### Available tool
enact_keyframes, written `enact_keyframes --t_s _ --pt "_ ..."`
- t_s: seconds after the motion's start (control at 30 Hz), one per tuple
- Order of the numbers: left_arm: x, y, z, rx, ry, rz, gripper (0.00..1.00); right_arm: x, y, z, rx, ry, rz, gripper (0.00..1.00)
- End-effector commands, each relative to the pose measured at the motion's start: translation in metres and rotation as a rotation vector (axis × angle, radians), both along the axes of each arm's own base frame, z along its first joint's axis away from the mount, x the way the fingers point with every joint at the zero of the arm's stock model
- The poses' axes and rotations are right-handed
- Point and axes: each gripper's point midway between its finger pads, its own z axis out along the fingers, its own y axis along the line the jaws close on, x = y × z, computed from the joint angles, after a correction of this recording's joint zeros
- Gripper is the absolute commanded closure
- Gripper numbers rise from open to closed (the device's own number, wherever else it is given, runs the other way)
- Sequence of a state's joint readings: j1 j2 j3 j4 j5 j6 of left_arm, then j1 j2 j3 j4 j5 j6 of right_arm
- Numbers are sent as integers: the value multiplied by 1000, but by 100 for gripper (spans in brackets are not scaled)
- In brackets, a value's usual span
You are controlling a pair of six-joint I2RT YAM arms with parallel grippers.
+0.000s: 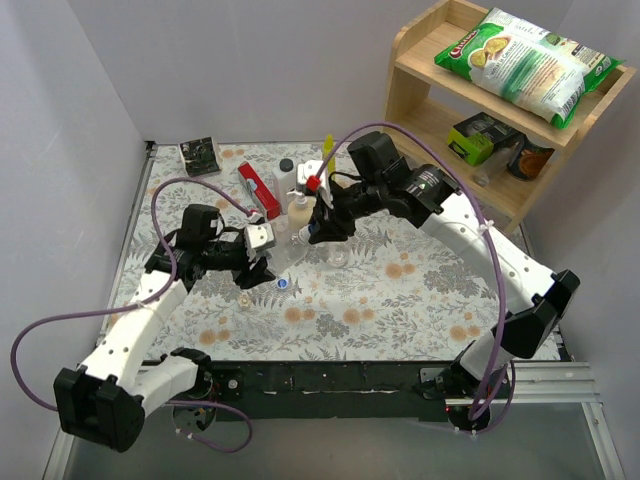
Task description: Screw on the bottle caps
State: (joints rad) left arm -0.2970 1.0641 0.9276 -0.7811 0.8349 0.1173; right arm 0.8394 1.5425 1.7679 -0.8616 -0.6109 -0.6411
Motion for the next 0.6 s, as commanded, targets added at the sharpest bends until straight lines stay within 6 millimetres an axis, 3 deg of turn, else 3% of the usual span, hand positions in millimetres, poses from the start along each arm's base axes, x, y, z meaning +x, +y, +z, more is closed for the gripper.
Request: enact_keyframes --t_s 0.0,0.1,0.17,0.2,0.23,0.3,0.4,0.5,0.57 --pt "48 6 60 -128 -289 264 100 12 17 -17 4 447 -300 99" --pt "58 12 67 -163 -274 369 100 24 16 -25 -1 508 -388 99" --pt "55 12 62 -149 -212 386 100 33 14 -6 52 499 -364 98" --pt "52 12 59 -145 -188 384 100 37 11 5 83 487 -340 86" --pt "43 8 55 -152 -144 358 100 42 8 15 117 440 -297 57" --pt "20 -3 55 -187 -68 255 100 66 -13 44 216 359 -279 40" --pt "-7 -16 61 -243 42 146 100 71 -37 71 368 272 -215 31" --pt "-27 -27 70 -297 128 27 100 58 -48 79 494 187 -152 22" --pt "-33 -32 73 -321 169 -19 100 43 -47 81 550 204 -75 22"
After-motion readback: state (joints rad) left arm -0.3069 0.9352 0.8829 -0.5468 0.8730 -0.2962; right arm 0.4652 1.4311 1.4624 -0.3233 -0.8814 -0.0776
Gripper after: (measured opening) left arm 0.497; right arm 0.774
